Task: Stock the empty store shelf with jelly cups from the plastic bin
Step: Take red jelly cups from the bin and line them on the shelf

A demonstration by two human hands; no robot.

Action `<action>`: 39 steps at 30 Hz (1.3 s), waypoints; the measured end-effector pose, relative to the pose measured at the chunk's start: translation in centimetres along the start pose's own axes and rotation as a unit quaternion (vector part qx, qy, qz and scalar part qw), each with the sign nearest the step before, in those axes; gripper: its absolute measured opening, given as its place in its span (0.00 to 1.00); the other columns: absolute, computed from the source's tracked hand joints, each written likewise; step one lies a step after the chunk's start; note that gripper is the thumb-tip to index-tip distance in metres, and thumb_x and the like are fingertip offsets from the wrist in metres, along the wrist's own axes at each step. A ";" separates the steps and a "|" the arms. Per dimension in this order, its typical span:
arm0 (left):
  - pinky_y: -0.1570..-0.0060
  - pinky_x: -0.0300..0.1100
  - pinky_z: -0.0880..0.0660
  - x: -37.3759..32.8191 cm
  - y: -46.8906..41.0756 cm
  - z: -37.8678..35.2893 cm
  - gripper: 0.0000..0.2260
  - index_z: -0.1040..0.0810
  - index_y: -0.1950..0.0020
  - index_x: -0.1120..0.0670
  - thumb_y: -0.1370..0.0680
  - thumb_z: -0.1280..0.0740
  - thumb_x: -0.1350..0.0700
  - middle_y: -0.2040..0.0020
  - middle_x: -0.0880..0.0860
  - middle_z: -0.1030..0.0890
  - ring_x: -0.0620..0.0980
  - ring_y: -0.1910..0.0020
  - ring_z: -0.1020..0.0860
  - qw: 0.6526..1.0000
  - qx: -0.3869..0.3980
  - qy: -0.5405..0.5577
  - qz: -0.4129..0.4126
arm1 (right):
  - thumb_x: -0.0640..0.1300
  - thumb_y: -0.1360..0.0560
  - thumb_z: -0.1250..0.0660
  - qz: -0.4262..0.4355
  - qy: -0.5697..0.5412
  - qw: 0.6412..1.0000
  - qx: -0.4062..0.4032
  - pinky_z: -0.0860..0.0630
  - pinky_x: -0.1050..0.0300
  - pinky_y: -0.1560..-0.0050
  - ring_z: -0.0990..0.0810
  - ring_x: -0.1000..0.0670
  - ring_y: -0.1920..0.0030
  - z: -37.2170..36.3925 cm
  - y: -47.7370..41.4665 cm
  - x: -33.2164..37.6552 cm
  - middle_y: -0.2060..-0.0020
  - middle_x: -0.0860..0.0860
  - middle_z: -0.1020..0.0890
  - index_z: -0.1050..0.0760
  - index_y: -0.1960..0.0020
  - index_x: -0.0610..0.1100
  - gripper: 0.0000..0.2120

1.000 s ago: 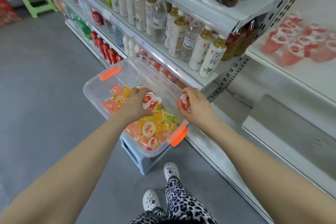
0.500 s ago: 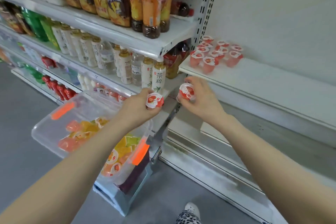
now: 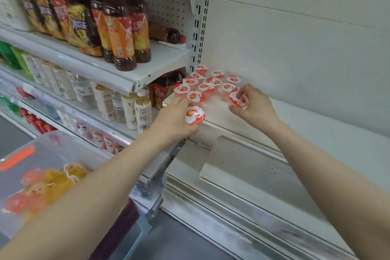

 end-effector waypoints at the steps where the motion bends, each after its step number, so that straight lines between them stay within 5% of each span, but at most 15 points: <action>1: 0.45 0.42 0.30 -0.2 -0.5 -0.4 0.26 0.29 0.34 0.50 0.30 0.30 0.46 0.37 0.50 0.27 0.50 0.39 0.27 1.000 -0.001 -0.010 0.003 | 0.49 0.31 0.28 0.001 0.004 1.000 0.019 0.37 0.57 0.55 0.26 0.47 0.53 -0.7 -0.6 -0.5 0.52 0.49 0.23 0.28 0.49 0.49 0.14; 6: 0.47 0.43 0.32 -0.3 -2.1 -1.4 0.28 0.30 0.32 0.50 0.31 0.31 0.45 0.35 0.50 0.28 0.51 0.37 0.28 0.999 -0.003 -0.042 0.016 | 0.49 0.31 0.29 0.024 0.000 0.996 0.081 0.36 0.58 0.55 0.27 0.49 0.53 -4.4 -2.5 -1.6 0.49 0.51 0.28 0.29 0.48 0.51 0.14; 10: 0.45 0.44 0.31 -0.1 -2.6 -1.5 0.29 0.31 0.31 0.49 0.31 0.31 0.44 0.34 0.50 0.28 0.51 0.37 0.27 0.998 -0.016 -0.060 0.022 | 0.48 0.30 0.28 0.063 -0.007 0.996 0.058 0.28 0.54 0.50 0.25 0.48 0.52 -5.5 -3.8 -1.6 0.41 0.49 0.30 0.27 0.46 0.48 0.15; 15: 0.48 0.40 0.33 -0.2 -3.3 -1.8 0.27 0.28 0.34 0.50 0.31 0.31 0.41 0.37 0.49 0.25 0.49 0.38 0.27 0.995 -0.017 -0.094 0.013 | 0.46 0.29 0.28 0.110 0.028 0.993 0.036 0.32 0.55 0.55 0.24 0.43 0.50 -6.3 -5.1 -1.4 0.44 0.46 0.27 0.26 0.45 0.43 0.16; 20: 0.50 0.41 0.33 -1.7 -4.0 -1.8 0.25 0.25 0.39 0.50 0.32 0.32 0.39 0.43 0.48 0.22 0.49 0.43 0.28 0.989 -0.046 -0.135 -0.025 | 0.46 0.29 0.27 0.142 0.079 0.987 -0.008 0.32 0.51 0.49 0.29 0.40 0.44 -6.1 -5.4 -1.4 0.44 0.44 0.24 0.24 0.45 0.42 0.16; 31: 0.40 0.51 0.35 -3.8 -8.1 -4.0 0.27 0.21 0.44 0.50 0.35 0.34 0.34 0.44 0.49 0.22 0.53 0.37 0.32 0.974 -0.034 -0.221 -0.028 | 0.43 0.30 0.28 0.244 0.150 0.958 0.008 0.30 0.47 0.41 0.26 0.38 0.40 -3.8 -5.3 -1.7 0.44 0.44 0.20 0.21 0.40 0.41 0.19; 39: 0.37 0.53 0.35 -3.0 -8.7 -4.6 0.28 0.19 0.47 0.53 0.34 0.34 0.33 0.40 0.52 0.24 0.56 0.35 0.33 0.974 -0.071 -0.213 0.004 | 0.42 0.29 0.30 0.239 0.161 0.958 0.005 0.31 0.47 0.42 0.28 0.39 0.36 -2.5 -5.3 -2.4 0.40 0.44 0.22 0.24 0.36 0.42 0.21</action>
Point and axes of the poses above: each hand's wrist, its own y-axis away from the middle knuckle, its own z-axis out of the back of the hand, x = y × z, the point moved 7 cm from there along -y, towards the middle knuckle
